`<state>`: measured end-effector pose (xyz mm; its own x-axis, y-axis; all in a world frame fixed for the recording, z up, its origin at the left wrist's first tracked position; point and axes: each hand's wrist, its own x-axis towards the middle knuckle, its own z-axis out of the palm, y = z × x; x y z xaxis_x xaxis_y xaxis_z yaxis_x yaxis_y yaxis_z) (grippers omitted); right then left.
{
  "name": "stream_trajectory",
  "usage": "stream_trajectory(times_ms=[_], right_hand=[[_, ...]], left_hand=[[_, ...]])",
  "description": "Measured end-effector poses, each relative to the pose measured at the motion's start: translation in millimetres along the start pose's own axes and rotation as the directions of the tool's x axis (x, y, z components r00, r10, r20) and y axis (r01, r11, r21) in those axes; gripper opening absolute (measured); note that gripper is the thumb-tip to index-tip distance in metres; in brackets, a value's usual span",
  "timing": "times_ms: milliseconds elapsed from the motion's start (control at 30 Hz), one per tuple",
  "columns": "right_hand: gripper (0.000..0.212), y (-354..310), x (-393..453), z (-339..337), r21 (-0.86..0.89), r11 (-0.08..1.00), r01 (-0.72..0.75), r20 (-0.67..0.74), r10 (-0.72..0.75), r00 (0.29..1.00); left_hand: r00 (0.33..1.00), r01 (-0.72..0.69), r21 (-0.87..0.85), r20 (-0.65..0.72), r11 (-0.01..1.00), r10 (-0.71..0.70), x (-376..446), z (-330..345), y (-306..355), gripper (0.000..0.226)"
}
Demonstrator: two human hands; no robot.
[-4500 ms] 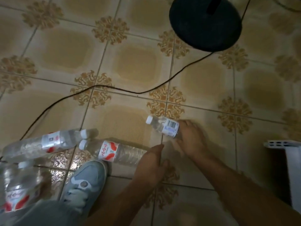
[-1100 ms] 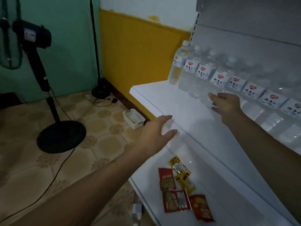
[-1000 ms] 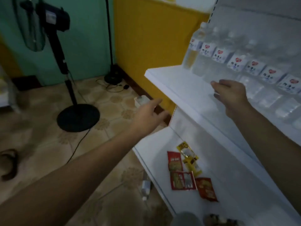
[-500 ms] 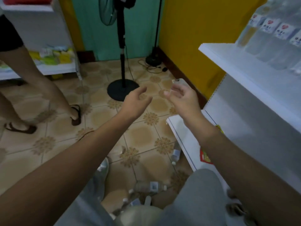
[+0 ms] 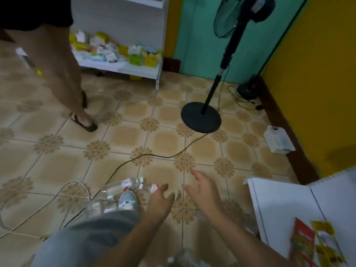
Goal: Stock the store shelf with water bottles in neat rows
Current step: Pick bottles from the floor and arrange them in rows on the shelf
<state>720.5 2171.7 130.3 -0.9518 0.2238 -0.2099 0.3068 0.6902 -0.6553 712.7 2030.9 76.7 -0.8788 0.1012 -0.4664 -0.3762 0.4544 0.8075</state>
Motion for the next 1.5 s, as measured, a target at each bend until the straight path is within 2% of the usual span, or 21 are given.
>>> stream_trajectory(times_ms=[67, 233, 333, 433, 567, 667, 767, 867, 933, 1033, 1133, 1233, 1333, 1500], right_hand=[[0.06, 15, 25, 31, -0.125, 0.992, 0.023, 0.09, -0.011, 0.996], [0.057, 71, 99, 109, -0.205, 0.978, -0.027, 0.22, 0.073, 0.973], [0.057, 110, 144, 168, -0.236, 0.97, -0.049, 0.287, 0.118, 0.951], [0.054, 140, 184, 227, -0.284, 0.957, -0.056, 0.382, 0.166, 0.909], [0.066, 177, 223, 285, -0.394, 0.905, 0.159, 0.461, 0.045, 0.886], [0.074, 203, 243, 310, -0.46, 0.838, 0.292, 0.551, 0.012, 0.835], [0.071, 215, 252, 321, -0.43, 0.852, 0.298, 0.573, 0.003, 0.819], [0.066, 219, 250, 318, -0.394, 0.887, 0.24, 0.544, 0.015, 0.839], [0.061, 217, 244, 309, -0.343, 0.928, 0.148, 0.509, 0.051, 0.859], [0.046, 205, 236, 275, -0.248, 0.968, -0.028, 0.413, 0.132, 0.901], [0.039, 189, 228, 217, -0.111, 0.986, -0.121, 0.302, 0.15, 0.941], [0.043, 165, 213, 140, -0.031, 0.991, -0.134, 0.195, 0.137, 0.971], [0.041, 138, 186, 54, 0.056, 0.994, -0.099, 0.079, 0.095, 0.992], [0.054, 102, 112, -95, 0.155, 0.987, 0.031, -0.209, 0.002, 0.978]], left_hand=[[0.996, 0.092, -0.035, 0.016, 0.995, -0.091, 23, 21, -34, 0.05], [0.962, 0.272, -0.115, 0.001, 0.955, -0.274, 98, 67, -109, 0.049], [0.933, 0.314, -0.229, -0.107, 0.921, -0.345, 151, 83, -149, 0.043], [0.862, 0.382, -0.279, -0.236, 0.881, -0.448, 198, 91, -193, 0.043], [0.801, 0.461, -0.273, -0.28, 0.844, -0.529, 237, 97, -236, 0.044], [0.797, 0.443, -0.389, -0.242, 0.808, -0.554, 252, 111, -250, 0.029], [0.805, 0.392, -0.504, -0.216, 0.77, -0.552, 261, 128, -257, 0.023], [0.819, 0.35, -0.601, -0.175, 0.719, -0.546, 265, 137, -241, 0.033], [0.822, 0.336, -0.644, -0.156, 0.687, -0.548, 261, 137, -222, 0.043], [0.894, 0.269, -0.62, -0.124, 0.737, -0.431, 250, 126, -179, 0.059], [0.957, 0.154, -0.574, -0.116, 0.805, -0.265, 234, 117, -125, 0.049], [0.992, 0.043, -0.506, -0.081, 0.862, -0.097, 209, 115, -62, 0.052], [0.997, -0.076, -0.488, -0.049, 0.87, 0.059, 174, 117, 9, 0.058], [0.943, -0.247, -0.506, 0.071, 0.827, 0.326, 93, 125, 138, 0.068]])
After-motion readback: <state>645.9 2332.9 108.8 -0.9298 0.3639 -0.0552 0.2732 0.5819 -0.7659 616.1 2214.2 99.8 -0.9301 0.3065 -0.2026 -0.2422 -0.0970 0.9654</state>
